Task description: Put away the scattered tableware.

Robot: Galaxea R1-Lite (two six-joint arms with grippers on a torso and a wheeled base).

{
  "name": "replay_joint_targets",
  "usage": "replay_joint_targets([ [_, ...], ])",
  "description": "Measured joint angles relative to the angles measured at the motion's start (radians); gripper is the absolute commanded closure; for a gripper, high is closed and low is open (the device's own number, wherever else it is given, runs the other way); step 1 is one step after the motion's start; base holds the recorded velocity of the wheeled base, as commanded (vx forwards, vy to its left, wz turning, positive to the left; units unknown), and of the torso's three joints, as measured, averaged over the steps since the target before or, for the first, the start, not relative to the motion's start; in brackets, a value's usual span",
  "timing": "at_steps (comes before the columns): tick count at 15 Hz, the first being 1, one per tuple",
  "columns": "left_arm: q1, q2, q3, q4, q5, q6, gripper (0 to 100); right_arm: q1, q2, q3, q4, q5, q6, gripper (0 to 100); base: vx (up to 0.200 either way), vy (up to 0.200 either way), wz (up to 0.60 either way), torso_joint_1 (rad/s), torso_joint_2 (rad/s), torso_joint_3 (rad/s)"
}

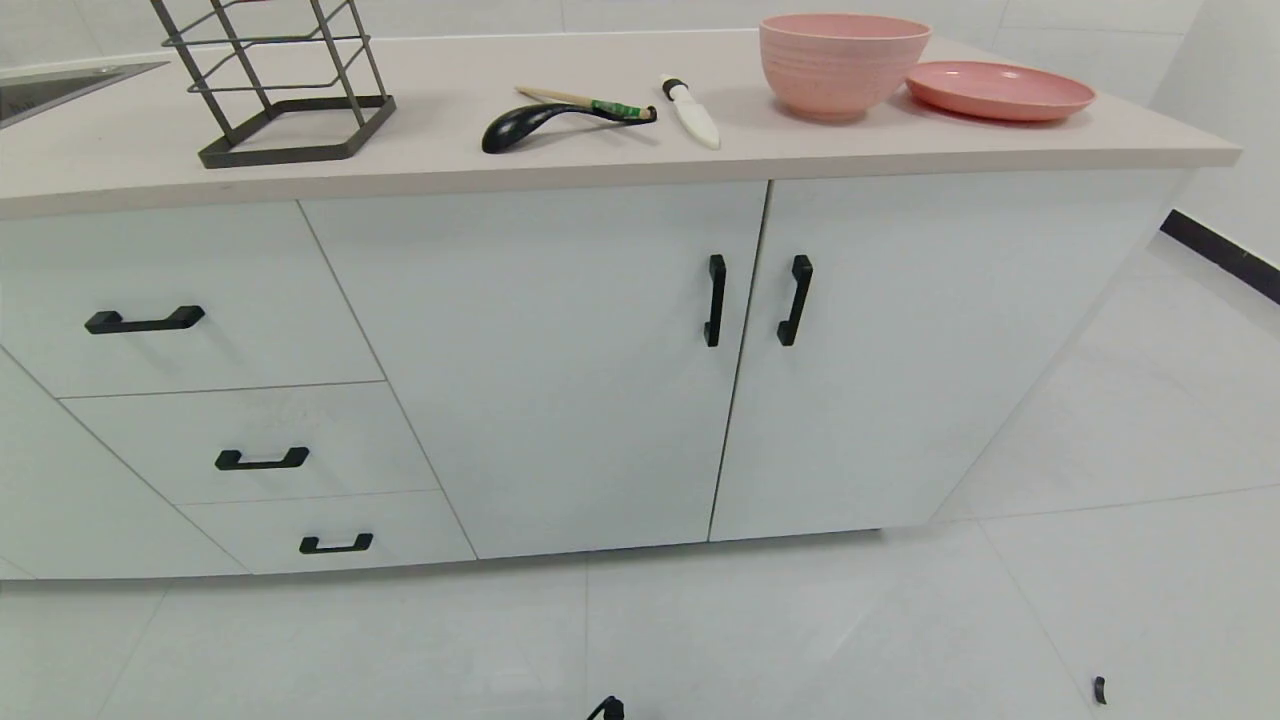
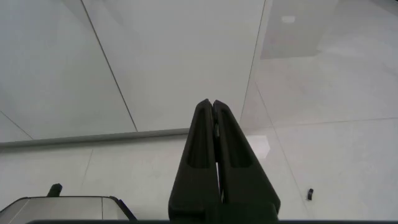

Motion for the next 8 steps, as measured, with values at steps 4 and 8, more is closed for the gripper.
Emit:
replay_joint_targets([
  [4,0.0,0.0,0.0,0.0,0.0,0.0,0,0.0,0.0,0.0,-0.004,0.03,-0.013,100,0.0,0.0,0.0,0.0,0.0,0.0],
  [8,0.0,0.0,0.0,0.0,0.0,0.0,0,0.0,0.0,0.0,-0.188,0.038,-0.063,100,0.0,0.0,0.0,0.0,0.0,0.0],
])
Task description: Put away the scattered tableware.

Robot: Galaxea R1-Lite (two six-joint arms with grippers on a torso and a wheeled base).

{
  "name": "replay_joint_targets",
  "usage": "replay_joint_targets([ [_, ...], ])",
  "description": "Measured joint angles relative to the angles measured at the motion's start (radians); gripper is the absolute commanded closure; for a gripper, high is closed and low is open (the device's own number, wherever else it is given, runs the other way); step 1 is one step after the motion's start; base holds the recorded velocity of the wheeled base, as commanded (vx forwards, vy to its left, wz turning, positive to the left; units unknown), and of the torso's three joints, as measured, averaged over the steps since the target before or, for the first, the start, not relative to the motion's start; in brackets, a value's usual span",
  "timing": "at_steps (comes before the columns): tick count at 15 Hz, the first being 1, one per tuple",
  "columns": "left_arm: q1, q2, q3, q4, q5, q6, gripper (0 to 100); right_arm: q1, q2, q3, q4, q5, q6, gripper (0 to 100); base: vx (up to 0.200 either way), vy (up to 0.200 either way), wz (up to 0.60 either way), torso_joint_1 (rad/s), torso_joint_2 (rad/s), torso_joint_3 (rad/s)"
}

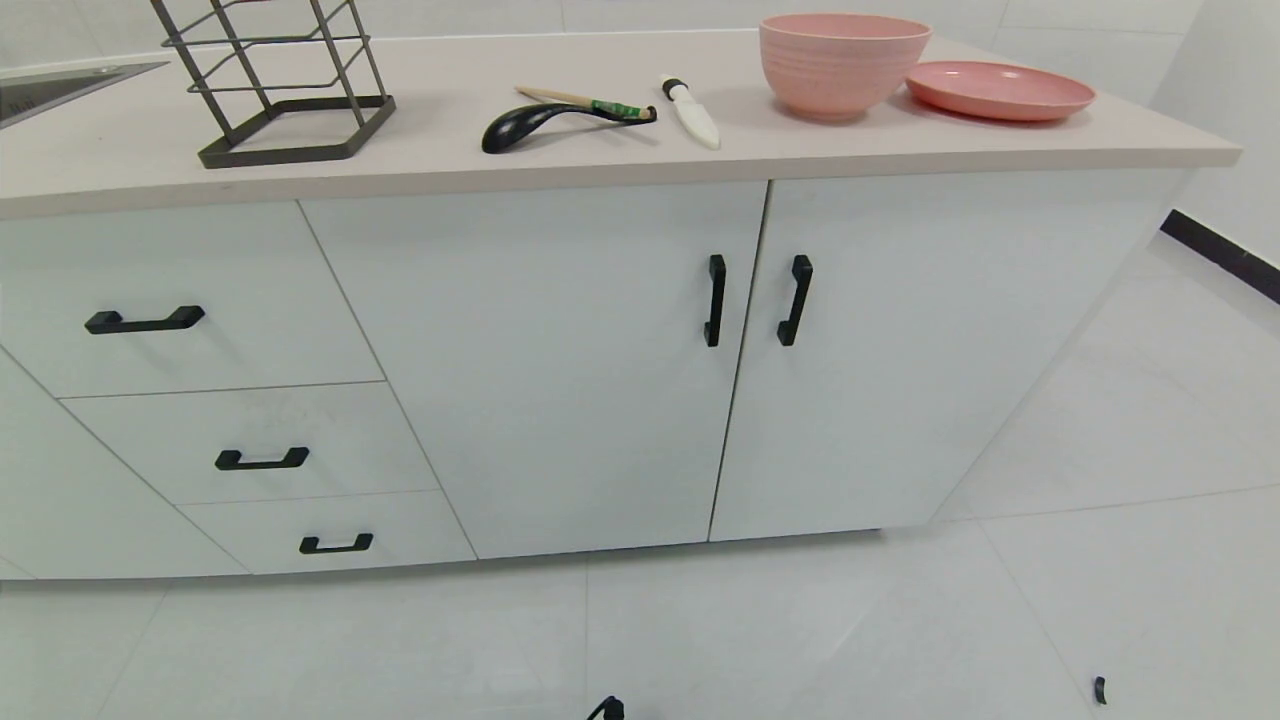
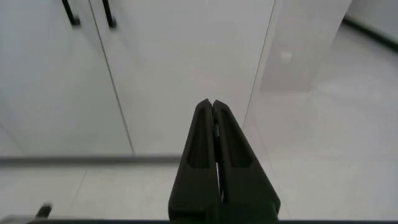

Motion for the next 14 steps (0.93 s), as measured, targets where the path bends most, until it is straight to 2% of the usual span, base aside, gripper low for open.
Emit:
replay_joint_targets([
  [2,0.0,0.0,0.0,0.0,0.0,0.0,0,0.0,0.0,0.0,-0.197,0.086,-0.019,100,0.0,0.0,0.0,0.0,0.0,0.0],
  [3,0.0,0.0,0.0,0.0,0.0,0.0,0,0.002,0.006,-0.003,-0.22,0.192,-0.012,100,0.0,0.0,0.0,0.0,0.0,0.0],
  [4,0.0,0.0,0.0,0.0,0.0,0.0,0,0.008,0.022,-0.01,-0.231,0.227,-0.008,0,0.0,0.0,0.0,0.0,0.0,0.0],
  [8,0.0,0.0,0.0,0.0,0.0,0.0,0,0.074,0.233,-0.114,-0.244,0.248,-0.01,0,0.0,0.0,0.0,0.0,0.0,0.0],
  [11,0.0,0.0,0.0,0.0,0.0,0.0,0,0.169,0.444,-0.211,-0.26,0.286,-0.043,0,0.0,0.0,0.0,0.0,0.0,0.0],
  [14,0.0,0.0,0.0,0.0,0.0,0.0,0,0.252,0.654,-0.251,-0.295,0.367,-0.077,0,0.0,0.0,0.0,0.0,0.0,0.0],
])
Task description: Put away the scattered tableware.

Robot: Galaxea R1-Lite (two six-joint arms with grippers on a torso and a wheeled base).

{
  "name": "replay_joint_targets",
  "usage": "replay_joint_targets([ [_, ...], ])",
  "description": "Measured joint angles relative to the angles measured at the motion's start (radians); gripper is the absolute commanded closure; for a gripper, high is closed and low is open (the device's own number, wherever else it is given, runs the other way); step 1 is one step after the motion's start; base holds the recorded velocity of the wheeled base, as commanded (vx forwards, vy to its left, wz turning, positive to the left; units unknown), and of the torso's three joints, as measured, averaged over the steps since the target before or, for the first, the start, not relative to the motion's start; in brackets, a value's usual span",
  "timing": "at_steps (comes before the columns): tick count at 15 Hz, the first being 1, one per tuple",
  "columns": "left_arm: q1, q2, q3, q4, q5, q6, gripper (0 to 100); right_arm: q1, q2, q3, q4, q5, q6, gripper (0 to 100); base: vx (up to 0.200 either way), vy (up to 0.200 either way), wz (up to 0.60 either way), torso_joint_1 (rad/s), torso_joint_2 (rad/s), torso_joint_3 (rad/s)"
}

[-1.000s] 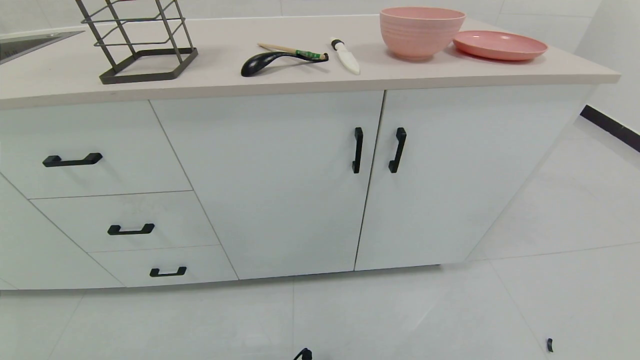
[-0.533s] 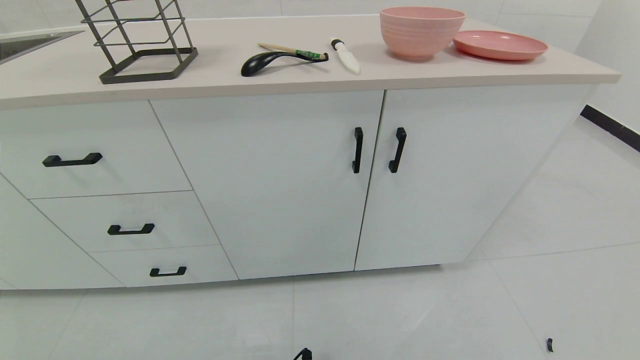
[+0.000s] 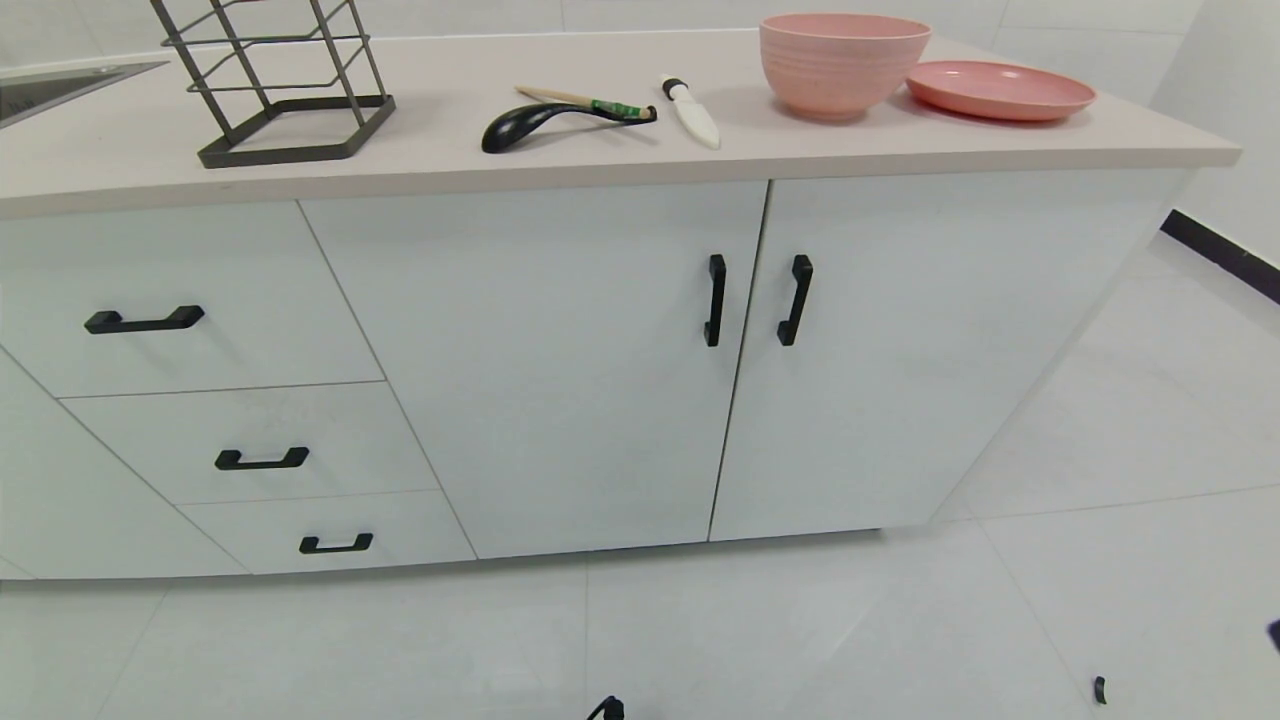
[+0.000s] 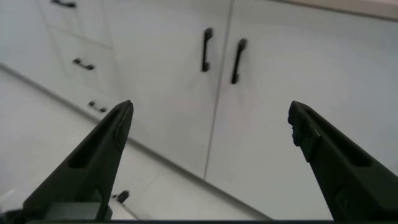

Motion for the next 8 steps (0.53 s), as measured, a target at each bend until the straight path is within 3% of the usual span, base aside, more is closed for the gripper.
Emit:
replay_joint_targets([
  [3,0.0,0.0,0.0,0.0,0.0,0.0,0,0.059,0.189,-0.087,-0.025,0.044,-0.014,0,0.0,0.0,0.0,0.0,0.0,0.0],
  [8,0.0,0.0,0.0,0.0,0.0,0.009,0,0.091,0.356,-0.209,-0.025,-0.014,-0.025,0,0.0,0.0,0.0,0.0,0.0,0.0],
])
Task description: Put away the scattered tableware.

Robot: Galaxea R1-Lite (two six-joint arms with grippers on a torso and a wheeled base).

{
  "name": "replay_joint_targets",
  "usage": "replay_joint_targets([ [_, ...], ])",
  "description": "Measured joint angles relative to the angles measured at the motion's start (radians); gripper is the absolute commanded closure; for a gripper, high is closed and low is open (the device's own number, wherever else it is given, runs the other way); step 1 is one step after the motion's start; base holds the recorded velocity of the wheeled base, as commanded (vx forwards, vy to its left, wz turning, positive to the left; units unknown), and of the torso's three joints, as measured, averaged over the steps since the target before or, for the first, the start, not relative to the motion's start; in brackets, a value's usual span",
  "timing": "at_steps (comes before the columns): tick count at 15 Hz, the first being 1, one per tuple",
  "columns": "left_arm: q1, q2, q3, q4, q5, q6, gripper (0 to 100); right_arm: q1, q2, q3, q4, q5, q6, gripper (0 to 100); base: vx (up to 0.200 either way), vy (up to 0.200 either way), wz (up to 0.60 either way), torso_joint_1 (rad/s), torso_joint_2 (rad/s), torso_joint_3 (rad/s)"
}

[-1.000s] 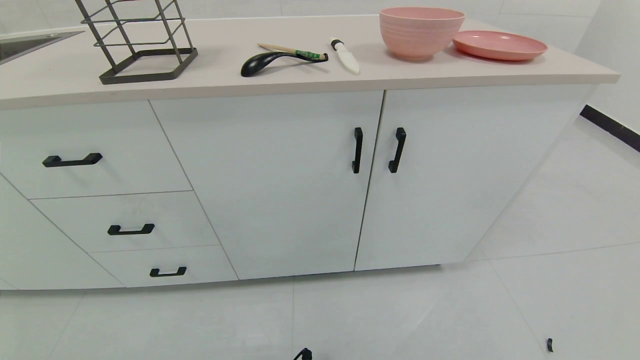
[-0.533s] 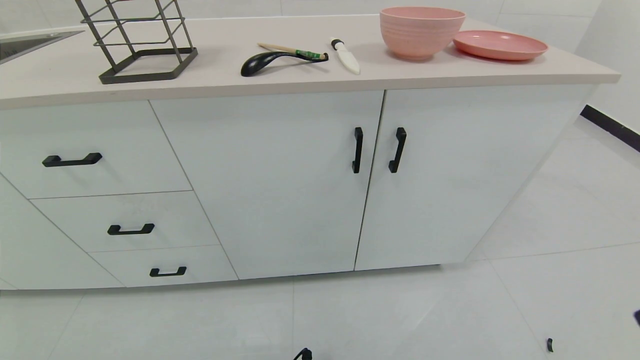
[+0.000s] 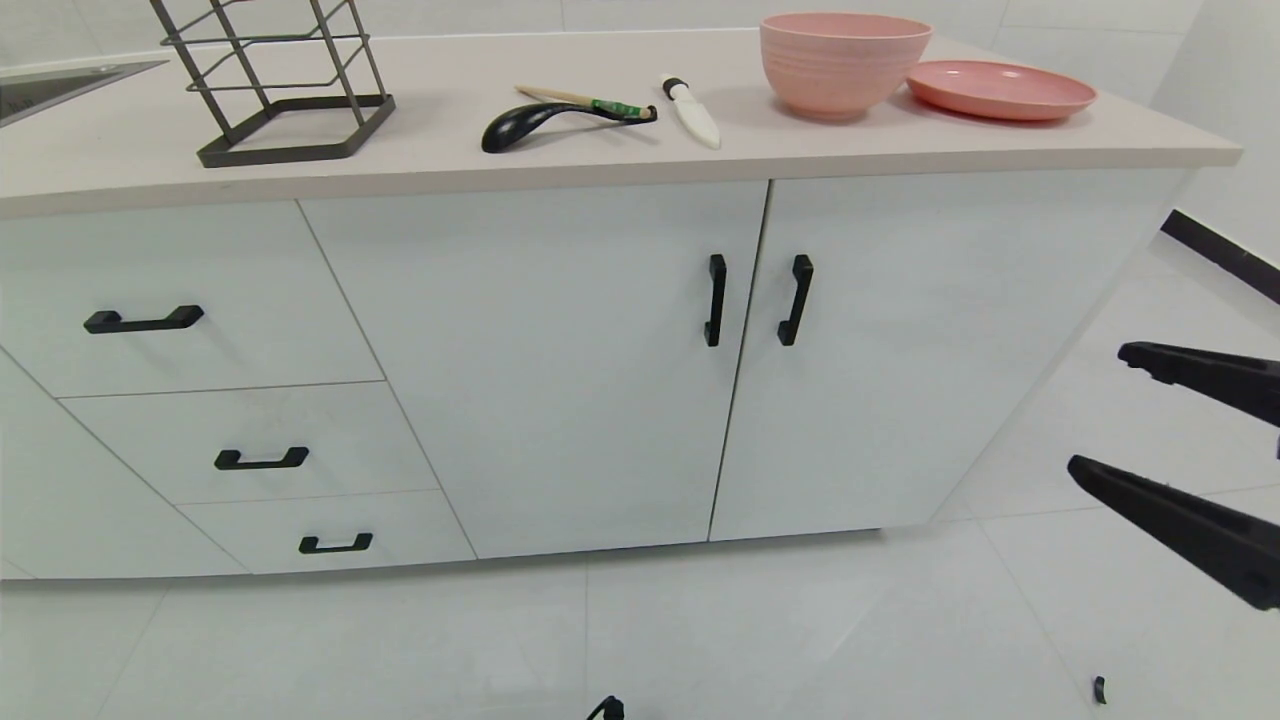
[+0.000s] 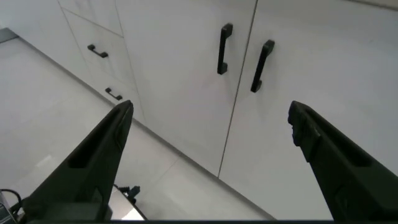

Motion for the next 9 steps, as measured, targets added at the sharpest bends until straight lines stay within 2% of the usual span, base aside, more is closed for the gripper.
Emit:
replay_joint_targets([
  [2,0.0,0.0,0.0,0.0,-0.001,-0.006,0,0.0,0.046,0.01,-0.011,0.0,-0.044,0,0.0,0.0,0.0,0.0,0.0,0.0],
  [4,0.0,0.0,0.0,0.0,-0.001,-0.007,0,-0.004,0.101,0.033,-0.083,0.001,-0.093,0,0.0,0.0,0.0,0.0,0.0,0.0],
  [7,0.0,0.001,0.0,0.0,-0.005,-0.008,0,-0.008,0.229,0.127,-0.316,0.034,-0.114,0,0.0,0.0,0.0,0.0,0.0,0.0],
  [9,-0.002,0.001,-0.001,0.0,-0.009,-0.003,0,-0.041,0.308,0.188,-0.47,0.105,-0.116,0,0.0,0.0,0.0,0.0,0.0,0.0],
])
